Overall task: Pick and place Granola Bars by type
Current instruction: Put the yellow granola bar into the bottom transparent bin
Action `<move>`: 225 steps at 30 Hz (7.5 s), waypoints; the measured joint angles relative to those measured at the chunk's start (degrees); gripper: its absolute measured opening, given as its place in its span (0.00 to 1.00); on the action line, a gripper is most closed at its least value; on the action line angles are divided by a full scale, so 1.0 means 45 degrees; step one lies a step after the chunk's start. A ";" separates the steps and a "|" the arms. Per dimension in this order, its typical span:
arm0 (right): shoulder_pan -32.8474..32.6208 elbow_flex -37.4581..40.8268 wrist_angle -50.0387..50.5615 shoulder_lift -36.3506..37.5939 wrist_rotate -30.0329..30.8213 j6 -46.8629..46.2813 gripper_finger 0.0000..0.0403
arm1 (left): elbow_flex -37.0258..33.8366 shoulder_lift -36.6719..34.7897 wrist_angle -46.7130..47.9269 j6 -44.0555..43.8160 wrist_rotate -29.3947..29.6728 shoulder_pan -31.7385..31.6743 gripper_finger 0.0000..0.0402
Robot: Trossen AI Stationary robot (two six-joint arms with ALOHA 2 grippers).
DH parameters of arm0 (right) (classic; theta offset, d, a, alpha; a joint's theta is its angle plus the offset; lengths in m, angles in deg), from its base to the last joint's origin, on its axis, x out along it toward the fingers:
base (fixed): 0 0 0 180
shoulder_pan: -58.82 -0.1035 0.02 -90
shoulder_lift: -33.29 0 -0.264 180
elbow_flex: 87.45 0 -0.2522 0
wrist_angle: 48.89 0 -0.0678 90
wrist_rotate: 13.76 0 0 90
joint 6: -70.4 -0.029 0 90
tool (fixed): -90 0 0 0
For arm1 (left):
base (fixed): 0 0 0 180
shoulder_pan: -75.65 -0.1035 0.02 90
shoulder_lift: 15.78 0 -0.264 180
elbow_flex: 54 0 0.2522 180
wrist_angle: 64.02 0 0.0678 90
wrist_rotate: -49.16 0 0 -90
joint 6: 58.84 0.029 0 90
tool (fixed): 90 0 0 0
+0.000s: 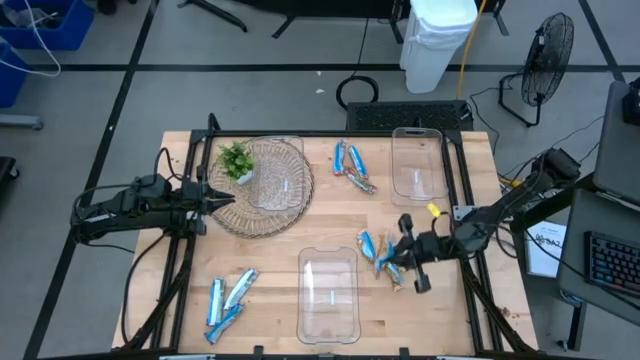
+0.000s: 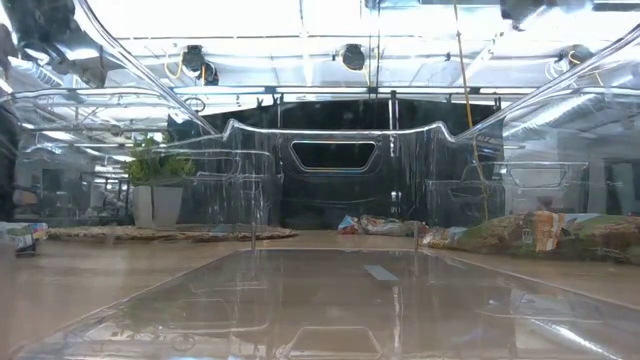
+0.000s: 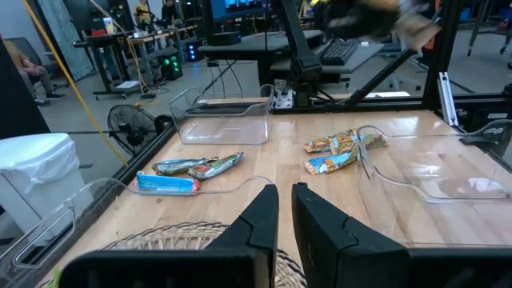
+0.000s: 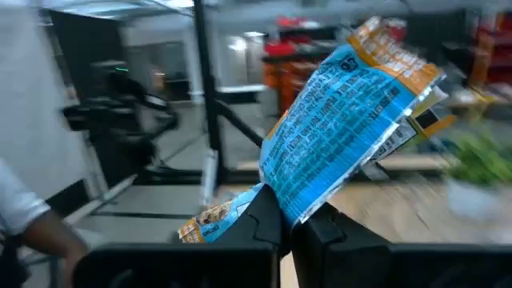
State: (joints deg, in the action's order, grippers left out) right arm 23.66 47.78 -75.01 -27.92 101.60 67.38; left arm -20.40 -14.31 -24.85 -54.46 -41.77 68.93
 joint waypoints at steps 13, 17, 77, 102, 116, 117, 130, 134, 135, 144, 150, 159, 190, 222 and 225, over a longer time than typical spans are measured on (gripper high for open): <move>0.0615 -0.8899 0.8201 -0.6595 -0.2733 -0.1182 0.00 | 0.0000 0.0000 0.0000 0.0000 0.0000 -0.0005 0.12; 0.1020 -1.0240 0.9144 -0.7957 -0.3370 -0.2008 0.00 | 0.0000 0.0000 0.0000 0.0003 0.0003 -0.0003 0.12; 0.2744 -1.0165 0.9452 -1.0260 -0.5496 -0.5925 0.44 | 0.0000 0.0004 0.0000 -0.0044 0.0000 -0.0001 0.12; 0.0777 -0.7001 2.2190 -0.5241 -0.2576 -1.5822 0.34 | 0.0000 0.0005 0.0000 -0.0039 -0.0002 -0.0005 0.12; 0.1402 -0.1956 1.4902 -0.5169 -0.4780 -1.5840 0.34 | 0.0004 0.0000 0.0000 -0.0039 0.0000 -0.0004 0.12; 0.1436 -0.1956 1.4885 -0.5177 -0.4849 -1.5837 0.34 | 0.0000 0.0000 0.0000 -0.0039 -0.0002 -0.0003 0.12; 0.1486 -0.1932 1.4806 -0.5197 -0.4936 -1.5757 0.26 | 0.0000 0.0002 0.0000 -0.0039 -0.0002 -0.0003 0.12; 0.1467 -0.1927 1.4806 -0.5207 -0.4940 -1.5688 0.13 | 0.0000 0.0000 0.0000 -0.0039 0.0000 0.0000 0.12; 0.1467 -0.1927 1.4810 -0.5207 -0.4940 -1.5572 0.09 | 0.0000 0.0001 0.0000 -0.0039 -0.0001 -0.0004 0.12; 0.1337 -0.1844 1.4978 -0.3470 -0.4273 -1.4732 0.01 | 0.0000 0.0003 0.0000 -0.0039 -0.0005 -0.0001 0.12; 0.0928 -0.1865 1.4880 -0.1528 -0.2576 -1.4027 0.01 | 0.0000 0.0000 0.0000 -0.0039 -0.0001 -0.0005 0.12; 0.0391 -0.1884 1.2917 0.0333 -0.0204 -1.0866 0.01 | 0.0000 0.0005 0.0000 -0.0039 0.0000 -0.0001 0.12; -0.0845 -1.1676 1.2823 -0.6044 -0.0971 -0.3493 0.00 | 0.0000 0.0005 0.0005 -0.0039 0.0000 0.0000 0.12; 0.0379 -1.4287 1.8582 -1.0731 -0.1345 -0.7373 0.00 | 0.0000 0.0005 0.0000 -0.0039 0.0000 0.0000 0.12; 0.0594 -1.4284 1.9243 -1.0763 -0.1346 -0.7815 0.00 | 0.0000 0.0000 0.0000 -0.0039 0.0000 0.0000 0.12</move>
State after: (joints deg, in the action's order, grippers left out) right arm 26.33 -16.49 11.58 -76.35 95.55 32.21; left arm -20.40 -14.31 -24.85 -54.63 -41.77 68.93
